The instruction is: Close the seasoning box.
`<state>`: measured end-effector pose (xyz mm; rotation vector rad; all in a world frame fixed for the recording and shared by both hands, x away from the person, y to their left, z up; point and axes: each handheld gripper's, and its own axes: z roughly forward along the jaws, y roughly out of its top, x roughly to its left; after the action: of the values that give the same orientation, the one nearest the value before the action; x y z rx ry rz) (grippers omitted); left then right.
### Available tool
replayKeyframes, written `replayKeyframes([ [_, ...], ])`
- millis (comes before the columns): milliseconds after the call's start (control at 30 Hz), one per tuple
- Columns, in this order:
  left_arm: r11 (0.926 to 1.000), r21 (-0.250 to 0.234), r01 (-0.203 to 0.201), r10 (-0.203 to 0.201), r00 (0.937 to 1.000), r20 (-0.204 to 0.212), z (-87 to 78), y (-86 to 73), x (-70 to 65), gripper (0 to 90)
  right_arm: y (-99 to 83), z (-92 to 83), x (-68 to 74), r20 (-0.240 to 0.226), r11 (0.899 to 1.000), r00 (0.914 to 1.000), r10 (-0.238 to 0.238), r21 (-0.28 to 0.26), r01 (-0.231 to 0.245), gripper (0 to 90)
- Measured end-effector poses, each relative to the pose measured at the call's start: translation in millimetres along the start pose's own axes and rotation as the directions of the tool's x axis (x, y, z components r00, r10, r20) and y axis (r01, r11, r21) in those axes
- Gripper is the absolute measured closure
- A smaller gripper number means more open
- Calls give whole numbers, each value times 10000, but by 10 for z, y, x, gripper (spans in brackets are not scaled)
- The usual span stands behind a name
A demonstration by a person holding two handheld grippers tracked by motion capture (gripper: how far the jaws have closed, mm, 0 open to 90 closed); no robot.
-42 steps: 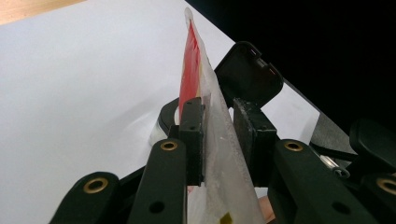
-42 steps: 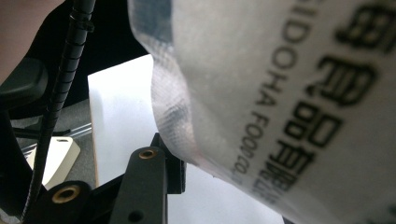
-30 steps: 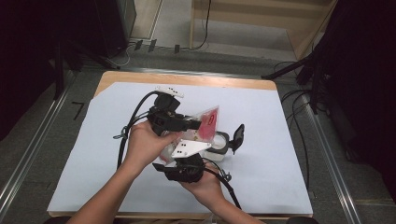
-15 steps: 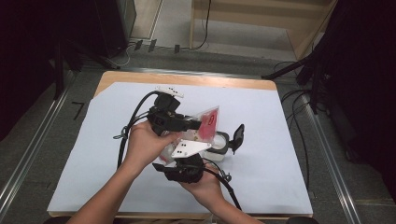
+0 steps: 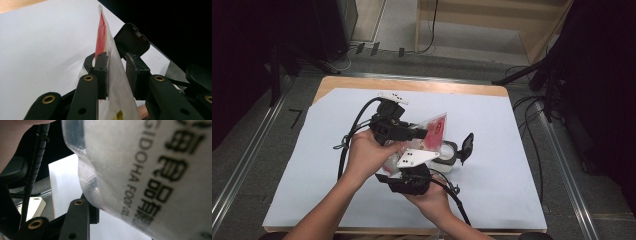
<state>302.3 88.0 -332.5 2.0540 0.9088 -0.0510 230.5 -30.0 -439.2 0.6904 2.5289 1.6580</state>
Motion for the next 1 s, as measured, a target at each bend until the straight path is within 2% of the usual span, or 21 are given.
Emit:
replayKeyframes([
  [533, 9999, 64, -103, 103, 9999, -74, -11, 7, -28, 712, 2, -9, -1, -53, 9999, 9999, 124, -117, -125, 642],
  [700, 9999, 94, -120, 122, 9998, -179, -12, 7, -34, 738, 4, 3, 17, 36, 9999, 9999, -139, 13, 139, 624],
  [1000, 9999, 17, -144, 144, 9998, -141, -10, 9, -51, 731, 5, -10, 18, 28, 10000, 10000, -86, -34, 86, 641],
])
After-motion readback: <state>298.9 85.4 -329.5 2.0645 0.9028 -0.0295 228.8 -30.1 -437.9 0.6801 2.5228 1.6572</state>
